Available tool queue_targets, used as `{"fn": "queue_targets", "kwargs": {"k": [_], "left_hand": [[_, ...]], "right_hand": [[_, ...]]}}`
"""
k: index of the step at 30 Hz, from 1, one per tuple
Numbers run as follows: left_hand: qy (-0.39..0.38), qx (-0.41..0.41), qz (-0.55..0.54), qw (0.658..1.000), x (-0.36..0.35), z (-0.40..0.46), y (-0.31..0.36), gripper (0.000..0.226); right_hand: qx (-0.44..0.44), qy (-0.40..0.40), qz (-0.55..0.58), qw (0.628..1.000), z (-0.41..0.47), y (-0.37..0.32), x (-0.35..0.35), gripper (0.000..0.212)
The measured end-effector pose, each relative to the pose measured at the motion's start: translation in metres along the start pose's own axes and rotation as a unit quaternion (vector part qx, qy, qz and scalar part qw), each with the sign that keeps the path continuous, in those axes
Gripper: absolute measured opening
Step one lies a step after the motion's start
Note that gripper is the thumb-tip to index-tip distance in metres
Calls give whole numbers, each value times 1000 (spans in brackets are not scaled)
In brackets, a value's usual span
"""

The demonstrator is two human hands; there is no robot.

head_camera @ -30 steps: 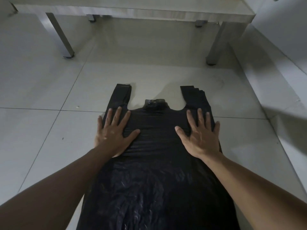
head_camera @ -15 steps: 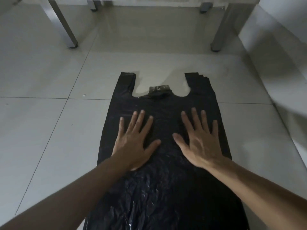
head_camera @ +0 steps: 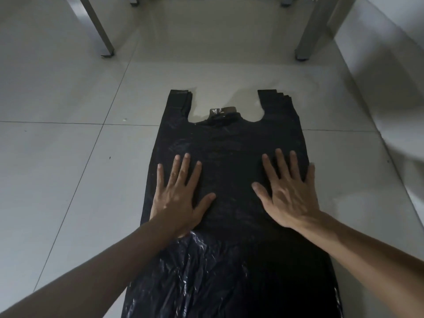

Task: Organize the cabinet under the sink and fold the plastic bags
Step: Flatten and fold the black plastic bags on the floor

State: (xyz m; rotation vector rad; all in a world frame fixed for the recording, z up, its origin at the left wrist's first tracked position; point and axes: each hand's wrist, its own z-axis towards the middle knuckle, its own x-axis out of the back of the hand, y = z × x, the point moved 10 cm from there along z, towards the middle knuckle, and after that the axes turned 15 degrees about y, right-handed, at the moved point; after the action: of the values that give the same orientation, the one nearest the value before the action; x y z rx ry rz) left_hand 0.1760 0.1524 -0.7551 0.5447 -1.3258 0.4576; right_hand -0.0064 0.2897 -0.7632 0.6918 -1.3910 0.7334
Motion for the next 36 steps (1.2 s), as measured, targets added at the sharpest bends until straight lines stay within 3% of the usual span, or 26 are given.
{"fn": "queue_targets", "kwargs": {"k": [3,6,13,16,21,27,36], "left_hand": [[15,-58,-32,998,7,-39,27,77],[-16,-58,6,998,-9,-65,16,77],[-7,-37,-13,999,13,-75,14,80],[0,-68,-22,997,26,-108,22,80],[-55,-97,12,994,6,-163,11,80],[-30,-124,-12,992,21,-170,39,84],[-78,-114,25,990,10,-191,11,108]], "right_hand": [[69,23,46,996,-43,-42,9,75],[109,1,41,993,-80,-46,-4,76],[93,1,16,996,-94,-36,7,81],[123,8,23,992,-132,-46,18,81],[141,-44,5,989,-174,-37,1,81],[143,-32,33,989,-196,-69,13,80],[104,-50,12,993,-216,-40,3,84]]}}
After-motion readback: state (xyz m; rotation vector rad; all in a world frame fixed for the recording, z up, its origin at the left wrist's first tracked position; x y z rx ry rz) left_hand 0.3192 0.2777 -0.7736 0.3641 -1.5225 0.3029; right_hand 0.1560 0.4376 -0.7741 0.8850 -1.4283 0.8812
